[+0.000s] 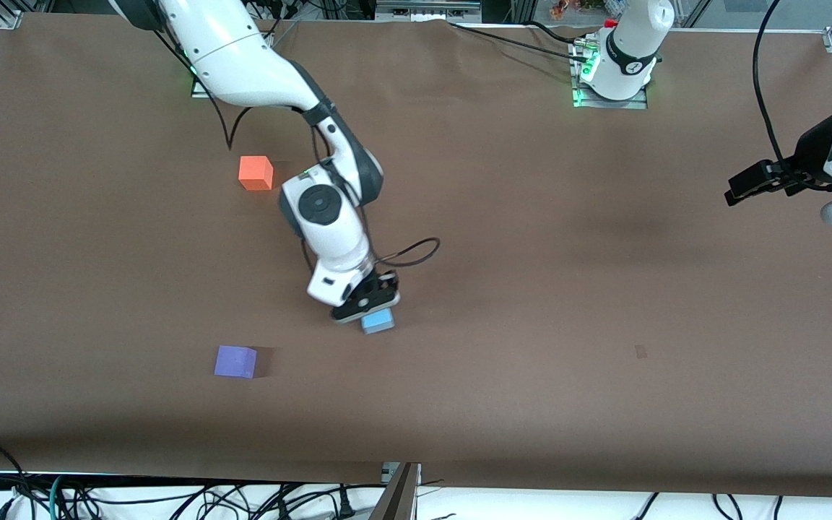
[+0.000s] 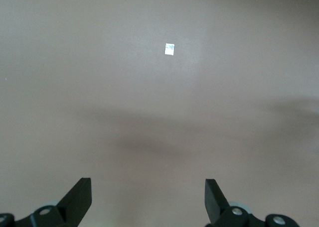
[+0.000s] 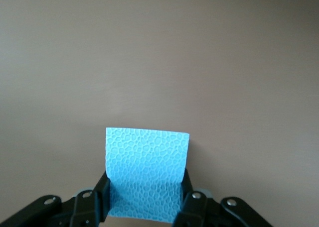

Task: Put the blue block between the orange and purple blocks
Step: 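Grasp the blue cube with the right gripper and carry it toward the orange cube, then lower the blue cube between the orange and purple cubes, open the right gripper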

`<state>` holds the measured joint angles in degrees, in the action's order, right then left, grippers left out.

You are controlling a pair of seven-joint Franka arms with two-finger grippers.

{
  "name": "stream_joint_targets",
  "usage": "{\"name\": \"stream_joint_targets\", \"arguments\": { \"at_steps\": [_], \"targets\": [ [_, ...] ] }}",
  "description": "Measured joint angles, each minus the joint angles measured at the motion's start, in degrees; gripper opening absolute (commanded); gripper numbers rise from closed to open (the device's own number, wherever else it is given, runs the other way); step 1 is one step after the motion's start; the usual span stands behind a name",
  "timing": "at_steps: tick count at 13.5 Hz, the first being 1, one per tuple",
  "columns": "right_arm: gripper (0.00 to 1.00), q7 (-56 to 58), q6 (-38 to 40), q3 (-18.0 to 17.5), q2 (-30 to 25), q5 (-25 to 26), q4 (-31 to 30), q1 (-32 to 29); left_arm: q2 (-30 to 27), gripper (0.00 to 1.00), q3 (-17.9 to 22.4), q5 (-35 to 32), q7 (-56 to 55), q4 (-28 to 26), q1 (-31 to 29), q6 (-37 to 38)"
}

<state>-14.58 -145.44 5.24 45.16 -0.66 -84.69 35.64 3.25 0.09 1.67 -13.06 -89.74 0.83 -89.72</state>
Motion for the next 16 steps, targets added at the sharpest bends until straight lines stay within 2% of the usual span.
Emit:
{"name": "stream_joint_targets", "arguments": {
  "at_steps": [5, 7, 9, 11, 16],
  "targets": [
    [0.09, -3.5, 16.1, 5.5, -6.1, -0.2, -1.4, -2.0, 0.0, 1.0, -0.1, -0.8, 0.0, 3.2, 0.0, 0.5],
    [0.09, -3.4, 17.4, 7.9, -9.3, -0.3, -5.6, -2.1, 0.1, 1.0, -0.3, -0.8, 0.0, 3.2, 0.0, 0.7],
    [0.09, -1.3, 15.2, 10.7, -12.9, -0.3, -12.1, -2.2, 0.3, 1.0, -0.8, -0.8, 0.0, 3.2, 0.1, 1.1],
    [0.09, 0.8, 9.8, 12.8, -16.5, -0.3, -20.0, -2.6, 0.3, 1.0, -1.0, -0.8, 0.0, 3.2, 0.1, 2.0],
    [0.09, 1.2, -1.4, 13.0, -25.5, -0.3, -37.9, -2.4, 0.3, 1.0, -1.2, -0.8, 0.0, 3.2, 0.1, 2.3]
  ]
}}
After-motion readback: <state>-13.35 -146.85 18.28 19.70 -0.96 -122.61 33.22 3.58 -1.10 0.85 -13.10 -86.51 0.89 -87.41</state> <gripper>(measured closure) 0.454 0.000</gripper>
